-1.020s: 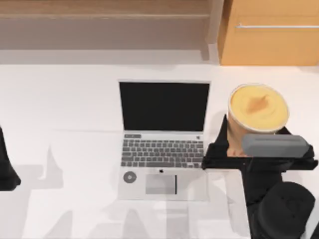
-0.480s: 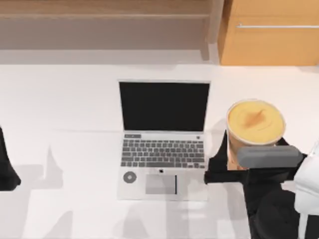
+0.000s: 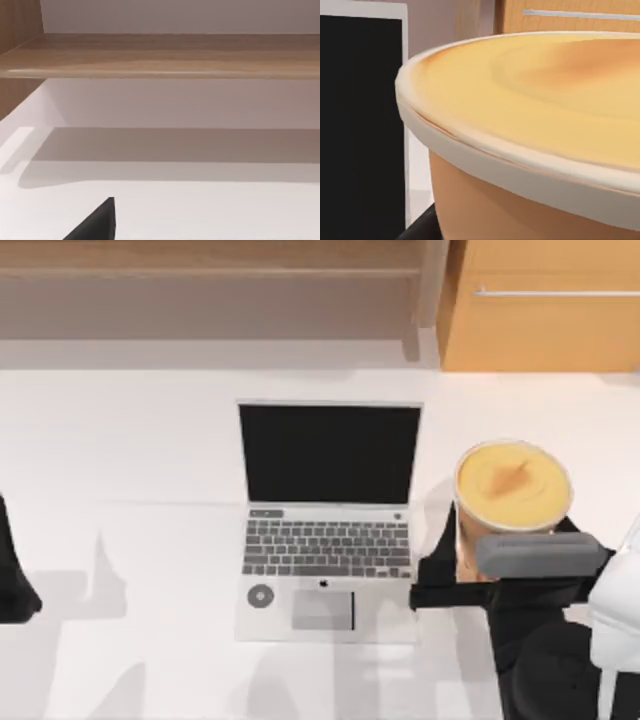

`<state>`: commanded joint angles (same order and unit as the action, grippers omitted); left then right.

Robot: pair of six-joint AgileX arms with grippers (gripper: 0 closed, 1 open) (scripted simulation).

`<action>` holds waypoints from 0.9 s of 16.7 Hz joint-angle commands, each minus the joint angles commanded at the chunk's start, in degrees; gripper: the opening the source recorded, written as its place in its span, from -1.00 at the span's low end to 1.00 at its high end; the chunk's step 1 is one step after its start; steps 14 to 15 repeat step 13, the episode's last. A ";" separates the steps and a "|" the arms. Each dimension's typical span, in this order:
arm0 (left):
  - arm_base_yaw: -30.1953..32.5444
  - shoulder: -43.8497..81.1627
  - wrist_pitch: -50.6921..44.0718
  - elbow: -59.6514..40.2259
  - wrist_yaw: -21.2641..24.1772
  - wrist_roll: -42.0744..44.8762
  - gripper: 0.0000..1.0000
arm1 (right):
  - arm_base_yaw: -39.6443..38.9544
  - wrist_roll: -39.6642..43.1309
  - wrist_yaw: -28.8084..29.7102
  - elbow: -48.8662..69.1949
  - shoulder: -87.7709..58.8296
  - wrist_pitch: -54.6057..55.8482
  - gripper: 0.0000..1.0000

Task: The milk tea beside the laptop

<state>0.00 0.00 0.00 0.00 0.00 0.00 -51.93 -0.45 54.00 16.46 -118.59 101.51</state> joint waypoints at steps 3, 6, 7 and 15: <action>0.00 0.00 0.00 0.00 0.00 0.00 1.00 | 0.00 0.00 0.00 0.00 0.00 0.00 0.36; 0.00 0.00 0.00 0.00 0.00 0.00 1.00 | 0.00 0.00 0.00 0.00 0.00 0.00 0.81; 0.00 0.00 0.00 0.00 0.00 0.00 1.00 | 0.00 0.00 0.00 0.00 0.00 0.00 0.96; 0.00 0.00 0.00 0.00 0.00 0.00 1.00 | 0.00 0.00 0.00 0.00 0.00 0.00 1.00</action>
